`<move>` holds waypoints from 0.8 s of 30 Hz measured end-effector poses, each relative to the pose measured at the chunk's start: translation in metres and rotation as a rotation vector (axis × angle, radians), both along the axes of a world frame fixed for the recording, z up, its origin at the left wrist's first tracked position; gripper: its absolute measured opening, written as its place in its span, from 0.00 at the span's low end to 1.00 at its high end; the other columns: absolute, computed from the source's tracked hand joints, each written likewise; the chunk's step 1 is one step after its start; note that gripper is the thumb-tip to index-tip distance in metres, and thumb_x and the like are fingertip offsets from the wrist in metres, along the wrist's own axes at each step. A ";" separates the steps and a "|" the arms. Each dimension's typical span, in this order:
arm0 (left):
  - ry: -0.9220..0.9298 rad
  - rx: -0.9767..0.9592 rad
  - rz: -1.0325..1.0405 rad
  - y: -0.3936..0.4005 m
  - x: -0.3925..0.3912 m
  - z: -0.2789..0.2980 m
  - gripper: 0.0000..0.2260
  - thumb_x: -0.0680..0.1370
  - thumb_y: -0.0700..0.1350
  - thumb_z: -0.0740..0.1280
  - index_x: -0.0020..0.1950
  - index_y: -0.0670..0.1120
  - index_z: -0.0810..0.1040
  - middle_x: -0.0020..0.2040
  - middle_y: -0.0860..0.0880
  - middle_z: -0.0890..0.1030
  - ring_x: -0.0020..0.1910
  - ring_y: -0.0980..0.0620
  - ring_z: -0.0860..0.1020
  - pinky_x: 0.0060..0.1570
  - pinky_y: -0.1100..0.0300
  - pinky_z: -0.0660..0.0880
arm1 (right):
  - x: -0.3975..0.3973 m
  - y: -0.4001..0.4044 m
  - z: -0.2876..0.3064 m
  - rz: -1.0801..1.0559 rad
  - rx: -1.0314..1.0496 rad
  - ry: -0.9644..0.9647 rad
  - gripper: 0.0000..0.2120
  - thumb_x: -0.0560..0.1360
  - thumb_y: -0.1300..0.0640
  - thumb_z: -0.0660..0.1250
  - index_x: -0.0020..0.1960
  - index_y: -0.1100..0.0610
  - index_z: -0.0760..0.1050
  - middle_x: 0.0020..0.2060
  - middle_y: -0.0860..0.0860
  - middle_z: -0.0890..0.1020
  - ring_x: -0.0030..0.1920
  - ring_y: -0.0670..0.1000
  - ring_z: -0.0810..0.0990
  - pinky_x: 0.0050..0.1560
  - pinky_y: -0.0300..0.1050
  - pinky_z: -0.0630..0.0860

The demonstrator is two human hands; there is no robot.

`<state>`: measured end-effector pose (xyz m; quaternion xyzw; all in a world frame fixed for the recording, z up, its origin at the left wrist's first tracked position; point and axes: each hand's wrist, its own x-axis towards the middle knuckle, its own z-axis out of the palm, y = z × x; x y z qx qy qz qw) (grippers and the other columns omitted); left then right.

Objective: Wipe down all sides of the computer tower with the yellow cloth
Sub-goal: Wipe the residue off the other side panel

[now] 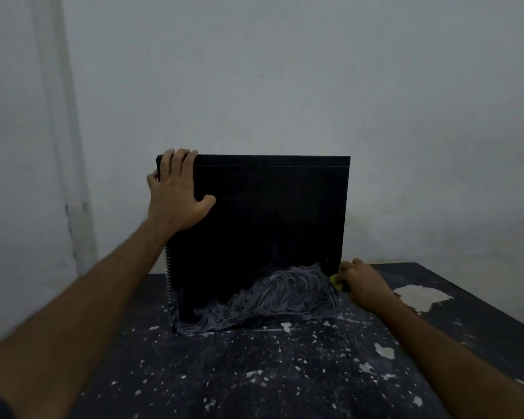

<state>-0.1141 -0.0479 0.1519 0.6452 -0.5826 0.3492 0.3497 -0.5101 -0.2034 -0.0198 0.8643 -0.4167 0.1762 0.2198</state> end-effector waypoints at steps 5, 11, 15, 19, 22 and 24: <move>0.005 -0.008 -0.007 -0.001 0.002 -0.001 0.41 0.70 0.62 0.61 0.80 0.46 0.59 0.78 0.47 0.62 0.81 0.44 0.54 0.68 0.37 0.63 | -0.001 -0.004 -0.018 0.015 0.033 -0.174 0.12 0.68 0.69 0.72 0.48 0.56 0.82 0.48 0.54 0.78 0.46 0.59 0.74 0.41 0.55 0.75; -0.007 -0.132 -0.085 0.009 0.002 -0.020 0.40 0.72 0.58 0.64 0.82 0.46 0.58 0.81 0.45 0.59 0.82 0.42 0.54 0.78 0.39 0.52 | 0.000 -0.002 -0.029 0.011 0.108 -0.339 0.19 0.67 0.72 0.72 0.56 0.58 0.80 0.53 0.59 0.78 0.51 0.62 0.73 0.46 0.57 0.77; 0.185 -0.258 -0.151 0.024 -0.012 -0.092 0.32 0.72 0.51 0.67 0.75 0.44 0.68 0.73 0.43 0.67 0.73 0.40 0.66 0.71 0.45 0.60 | -0.001 0.001 -0.043 -0.025 0.164 -0.340 0.23 0.72 0.70 0.67 0.65 0.55 0.77 0.52 0.60 0.78 0.52 0.62 0.70 0.48 0.56 0.71; 0.329 -0.142 -0.167 0.033 -0.011 -0.184 0.28 0.73 0.51 0.66 0.72 0.43 0.70 0.69 0.43 0.67 0.69 0.40 0.68 0.69 0.40 0.66 | 0.002 0.004 -0.057 0.035 0.231 -0.472 0.26 0.73 0.68 0.72 0.70 0.55 0.74 0.53 0.60 0.75 0.45 0.63 0.75 0.44 0.59 0.76; 0.475 -0.093 -0.193 0.034 -0.005 -0.224 0.29 0.74 0.49 0.67 0.74 0.42 0.67 0.71 0.44 0.65 0.69 0.41 0.67 0.70 0.39 0.67 | 0.006 0.010 -0.065 0.095 0.270 -0.577 0.23 0.77 0.62 0.73 0.70 0.54 0.73 0.54 0.55 0.70 0.45 0.57 0.75 0.47 0.54 0.78; 0.582 -0.104 -0.265 0.032 -0.002 -0.235 0.30 0.76 0.47 0.66 0.76 0.42 0.64 0.72 0.45 0.62 0.70 0.42 0.67 0.72 0.41 0.67 | 0.009 0.015 -0.068 0.147 0.268 -0.663 0.21 0.77 0.56 0.75 0.67 0.54 0.74 0.54 0.53 0.69 0.48 0.52 0.75 0.51 0.44 0.75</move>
